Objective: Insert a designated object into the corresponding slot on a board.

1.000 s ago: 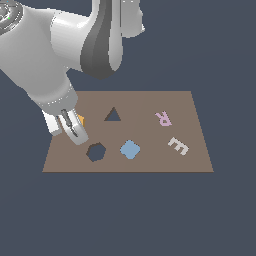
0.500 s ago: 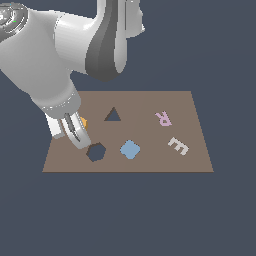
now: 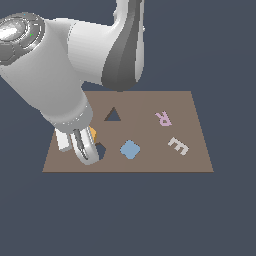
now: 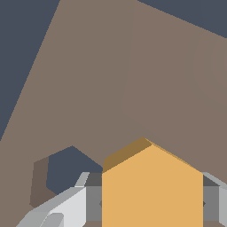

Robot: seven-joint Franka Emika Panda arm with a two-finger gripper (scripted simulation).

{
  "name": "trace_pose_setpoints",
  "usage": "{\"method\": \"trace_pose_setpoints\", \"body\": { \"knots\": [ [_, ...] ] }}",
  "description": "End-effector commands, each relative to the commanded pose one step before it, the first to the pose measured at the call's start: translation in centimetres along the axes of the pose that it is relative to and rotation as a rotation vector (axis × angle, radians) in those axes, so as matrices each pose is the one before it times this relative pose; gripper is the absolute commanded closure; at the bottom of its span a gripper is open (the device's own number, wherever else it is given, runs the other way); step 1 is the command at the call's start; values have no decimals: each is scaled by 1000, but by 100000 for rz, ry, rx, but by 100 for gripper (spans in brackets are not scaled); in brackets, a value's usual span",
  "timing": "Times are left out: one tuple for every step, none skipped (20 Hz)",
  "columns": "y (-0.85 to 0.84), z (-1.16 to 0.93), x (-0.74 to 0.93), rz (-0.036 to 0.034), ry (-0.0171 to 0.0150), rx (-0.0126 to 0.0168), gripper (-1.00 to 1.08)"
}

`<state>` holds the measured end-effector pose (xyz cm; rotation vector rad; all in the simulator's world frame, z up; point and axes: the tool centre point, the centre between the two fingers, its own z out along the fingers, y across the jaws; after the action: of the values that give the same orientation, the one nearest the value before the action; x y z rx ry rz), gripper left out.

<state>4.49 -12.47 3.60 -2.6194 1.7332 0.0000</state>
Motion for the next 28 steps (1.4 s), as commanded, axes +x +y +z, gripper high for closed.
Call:
{"method": "trace_pose_setpoints", "body": {
  "knots": [
    [-1476, -156, -377, 3036, 27, 37, 108],
    [-515, -43, -128, 1047, -1, 0, 108],
    [-478, -40, -115, 969, -1, 0, 108],
    [-439, -36, -98, 895, -1, 1, 108],
    [-401, -32, -85, 814, -1, 1, 108],
    [-363, -29, -72, 734, -1, 1, 108],
    [-324, -26, -61, 659, -1, 1, 108],
    [-289, -23, -56, 582, -1, 1, 108],
    [-253, -20, -45, 517, -1, 1, 108],
    [-221, -17, -39, 448, -1, 1, 108],
    [-190, -15, -35, 378, -1, 1, 108],
    [-155, -12, -21, 324, -1, 1, 108],
    [-128, -9, -21, 249, 0, 1, 108],
    [-95, -7, -8, 195, 0, 1, 108],
    [-64, -4, 3, 138, 0, 1, 108],
    [-37, -2, 5, 69, 0, 1, 108],
    [-11, 1, 7, 0, 0, 0, 108],
    [36, 4, 54, 0, 0, 0, 108],
    [24, 2, -12, -138, 1, 4, 108],
    [25, 2, 29, 0, 0, 0, 108],
    [-15, 34, -66, -34, -31, -51, 108],
    [4, 48, 5, 0, 0, 0, 108],
    [13, 144, 14, 0, 0, 0, 108],
    [14, 286, 10, -20, -15, -64, 108],
    [23, 240, 22, 0, 0, 0, 108],
    [6, 191, 0, -21, -19, -63, 108],
    [5, 48, 4, 0, 0, 0, 108],
    [0, 0, 0, 0, 0, 0, -92]
  ]
}}
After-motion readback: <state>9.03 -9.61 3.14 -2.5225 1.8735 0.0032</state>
